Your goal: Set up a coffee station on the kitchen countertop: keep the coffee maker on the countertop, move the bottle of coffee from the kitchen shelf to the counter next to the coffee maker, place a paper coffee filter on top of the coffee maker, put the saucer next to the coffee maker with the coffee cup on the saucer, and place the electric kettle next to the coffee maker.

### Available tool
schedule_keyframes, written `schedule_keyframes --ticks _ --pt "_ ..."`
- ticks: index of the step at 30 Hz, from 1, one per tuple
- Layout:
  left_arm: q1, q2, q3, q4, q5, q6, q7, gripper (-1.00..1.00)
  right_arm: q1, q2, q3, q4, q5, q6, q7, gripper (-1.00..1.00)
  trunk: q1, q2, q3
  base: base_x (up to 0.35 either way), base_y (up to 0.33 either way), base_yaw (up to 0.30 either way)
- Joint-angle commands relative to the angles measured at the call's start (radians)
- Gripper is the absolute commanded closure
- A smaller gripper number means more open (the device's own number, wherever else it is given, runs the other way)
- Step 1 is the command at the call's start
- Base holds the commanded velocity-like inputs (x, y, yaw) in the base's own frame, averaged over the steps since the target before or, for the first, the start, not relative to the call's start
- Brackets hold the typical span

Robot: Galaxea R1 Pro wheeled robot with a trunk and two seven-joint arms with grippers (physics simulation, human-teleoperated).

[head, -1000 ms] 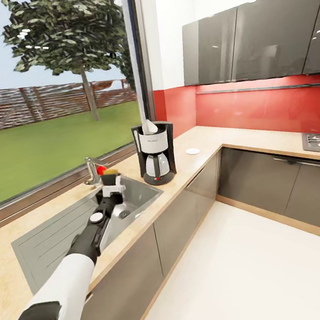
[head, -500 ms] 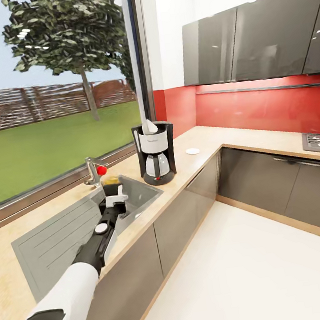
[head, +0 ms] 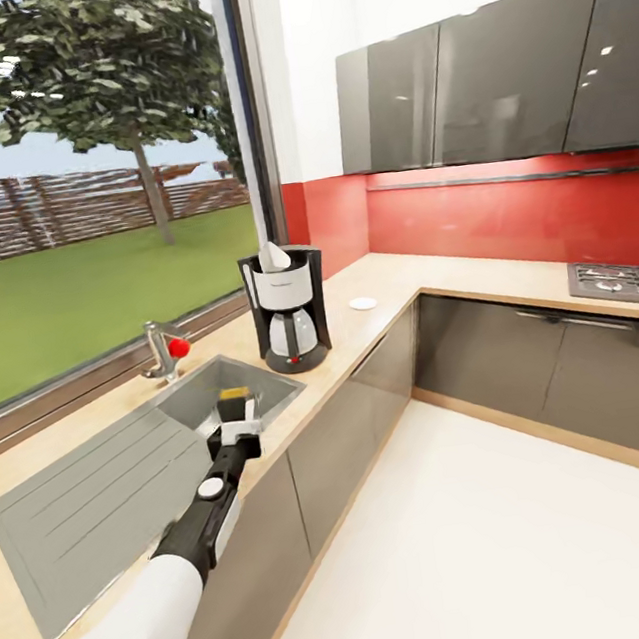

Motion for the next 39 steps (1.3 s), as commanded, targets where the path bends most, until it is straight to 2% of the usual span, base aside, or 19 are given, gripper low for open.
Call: schedule_keyframes --ticks 1,11,12,18,23,39 --pt "0.0 -0.005 0.0 0.004 -0.013 -0.009 0.005 1.0 -0.001 0.0 -0.008 0.002 0.01 -0.004 -0.002 -1.0 0.001 -0.002 -0.002 0.0 0.0 -0.266" --pt "0.034 -0.015 -0.012 0.0 -0.02 -0.066 0.002 1.0 -0.001 0.001 -0.008 0.003 0.01 -0.004 -0.002 -1.0 0.001 -0.002 -0.002 0.0 0.0 -0.267" --pt "0.035 -0.015 -0.015 -0.001 -0.02 -0.157 0.002 1.0 -0.001 0.001 -0.008 0.004 0.01 -0.004 -0.002 -1.0 0.001 -0.002 -0.002 0.0 0.0 -0.267" --pt "0.036 -0.014 -0.022 -0.005 -0.019 -0.175 0.004 1.0 -0.001 0.002 -0.007 0.004 0.01 -0.004 -0.002 -1.0 0.001 -0.002 -0.002 0.006 0.0 -0.267" --pt "0.036 -0.013 -0.022 -0.004 -0.019 -0.192 0.005 1.0 -0.001 0.002 -0.008 0.004 0.01 -0.003 -0.002 -1.0 0.001 -0.002 -0.002 0.235 0.0 -0.237" --pt "0.037 -0.012 -0.021 0.006 -0.014 -0.197 0.014 1.0 -0.001 0.001 -0.006 0.002 0.01 -0.005 -0.002 -1.0 0.001 -0.002 -0.002 0.307 0.0 -0.018"
